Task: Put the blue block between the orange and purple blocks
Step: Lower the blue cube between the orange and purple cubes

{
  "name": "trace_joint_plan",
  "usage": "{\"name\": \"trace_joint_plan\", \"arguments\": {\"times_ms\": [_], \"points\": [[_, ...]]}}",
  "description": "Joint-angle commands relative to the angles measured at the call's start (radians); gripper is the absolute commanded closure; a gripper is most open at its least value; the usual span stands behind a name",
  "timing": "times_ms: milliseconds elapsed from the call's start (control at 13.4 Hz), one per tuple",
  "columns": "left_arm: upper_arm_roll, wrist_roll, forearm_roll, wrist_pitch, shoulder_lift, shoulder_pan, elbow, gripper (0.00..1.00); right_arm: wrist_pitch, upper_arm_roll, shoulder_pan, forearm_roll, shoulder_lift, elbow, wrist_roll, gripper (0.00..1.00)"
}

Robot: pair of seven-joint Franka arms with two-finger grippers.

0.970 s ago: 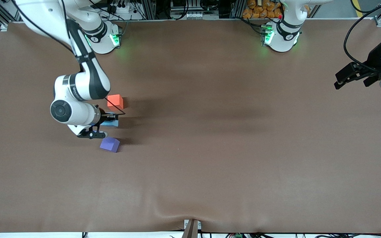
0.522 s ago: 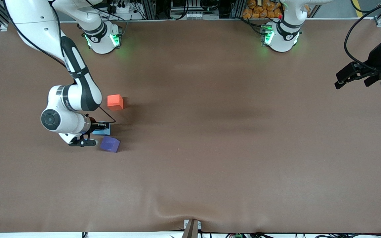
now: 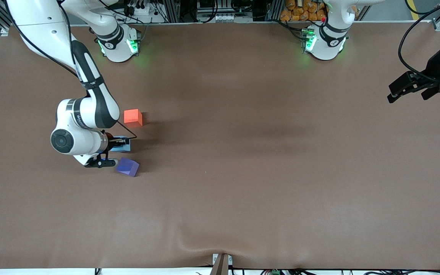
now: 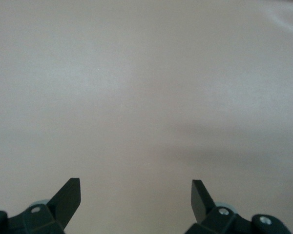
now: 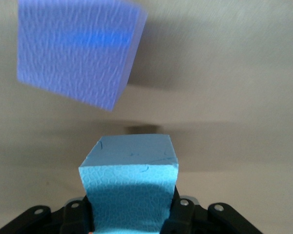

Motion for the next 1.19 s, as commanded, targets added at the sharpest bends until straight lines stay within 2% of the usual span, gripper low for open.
{"name": "trace_joint_plan", "arguments": {"times_ms": [0,373,672,746,896,970,1119], "points": [[-0.003,0.014,-0.01,-0.017,0.002,0.009,0.027,0.0,-0.033,0.004,0.008,0.0,-0.004,-0.001,0.002,0.89],[-0.003,0.014,-0.013,-0.017,0.001,0.007,0.026,0.0,0.014,0.004,0.056,0.011,0.014,-0.005,0.098,0.88],[-0.003,0.014,-0.013,-0.018,-0.001,0.007,0.027,0.0,0.08,0.004,0.054,0.011,0.025,-0.045,0.097,0.81],[-0.003,0.014,-0.013,-0.018,-0.001,0.009,0.028,0.0,0.079,0.004,0.053,0.011,0.025,-0.045,0.097,0.72],[-0.003,0.014,-0.012,-0.023,-0.002,0.009,0.027,0.0,0.071,0.004,0.053,0.011,0.022,-0.045,0.095,0.14],[-0.001,0.014,-0.013,-0.023,-0.004,0.009,0.028,0.0,0.068,0.004,0.051,0.011,0.019,-0.045,0.095,0.0],[-0.001,0.014,-0.013,-0.023,-0.005,0.009,0.027,0.0,0.041,0.004,0.05,0.011,-0.006,-0.044,0.094,0.0]]}}
